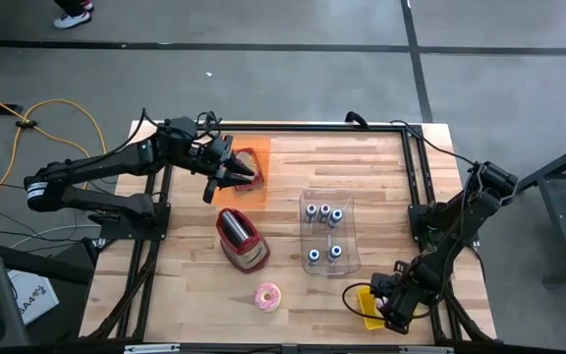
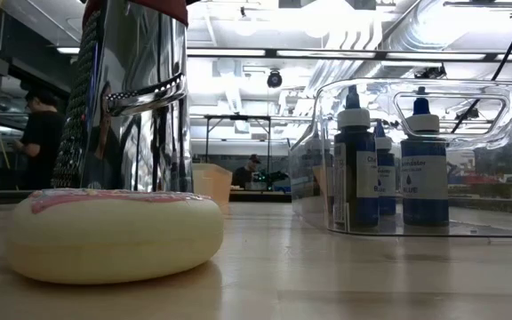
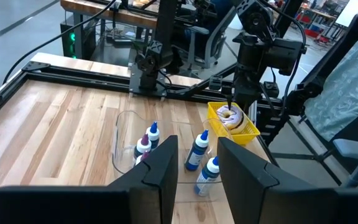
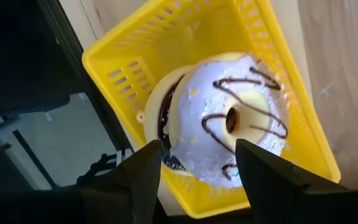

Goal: Pick & Place Food Item
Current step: Put the white donut into the yellow bin, then put the pink donut into the yellow bin

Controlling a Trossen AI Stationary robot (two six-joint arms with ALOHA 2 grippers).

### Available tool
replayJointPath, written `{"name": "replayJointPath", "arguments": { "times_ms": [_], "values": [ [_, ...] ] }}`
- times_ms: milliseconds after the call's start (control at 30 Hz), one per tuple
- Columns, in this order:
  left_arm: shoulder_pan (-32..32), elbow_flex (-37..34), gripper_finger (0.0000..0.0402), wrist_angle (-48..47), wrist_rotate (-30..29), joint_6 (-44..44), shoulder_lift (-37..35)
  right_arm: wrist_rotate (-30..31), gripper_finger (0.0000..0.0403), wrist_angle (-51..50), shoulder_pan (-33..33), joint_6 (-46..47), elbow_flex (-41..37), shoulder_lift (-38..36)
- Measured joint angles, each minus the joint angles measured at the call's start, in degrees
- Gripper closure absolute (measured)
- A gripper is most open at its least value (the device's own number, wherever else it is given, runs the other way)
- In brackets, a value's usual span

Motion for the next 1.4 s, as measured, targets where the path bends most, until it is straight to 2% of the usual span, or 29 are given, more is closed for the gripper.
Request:
{"name": "replayJointPath", "arguments": {
  "times_ms": [367,800,967,1200,1400],
  "values": [
    [0.00,0.00,0.0293,0.03,0.00,-0.06,0.00,-2.44,0.0207,0.01,-0.43,-0.53,0.00,0.00],
    [0.00,0.00,0.0293,0.20,0.02,0.10,0.00,-3.98,0.0208,-0.15,-6.62,-10.49,0.00,-0.17],
    [0.00,0.00,0.0293,0.20,0.02,0.12,0.00,-5.67,0.0213,0.46,-9.34,-11.13,0.00,-0.19],
    [0.02,0.00,0.0293,0.20,0.02,0.16,-0.02,-11.14,0.0223,4.91,-12.85,-11.04,-0.02,-1.02],
    [0.02,0.00,0.0293,0.20,0.02,0.16,-0.02,-8.48,0.0231,14.44,-15.90,-16.22,-0.02,-1.42]
  ]
}}
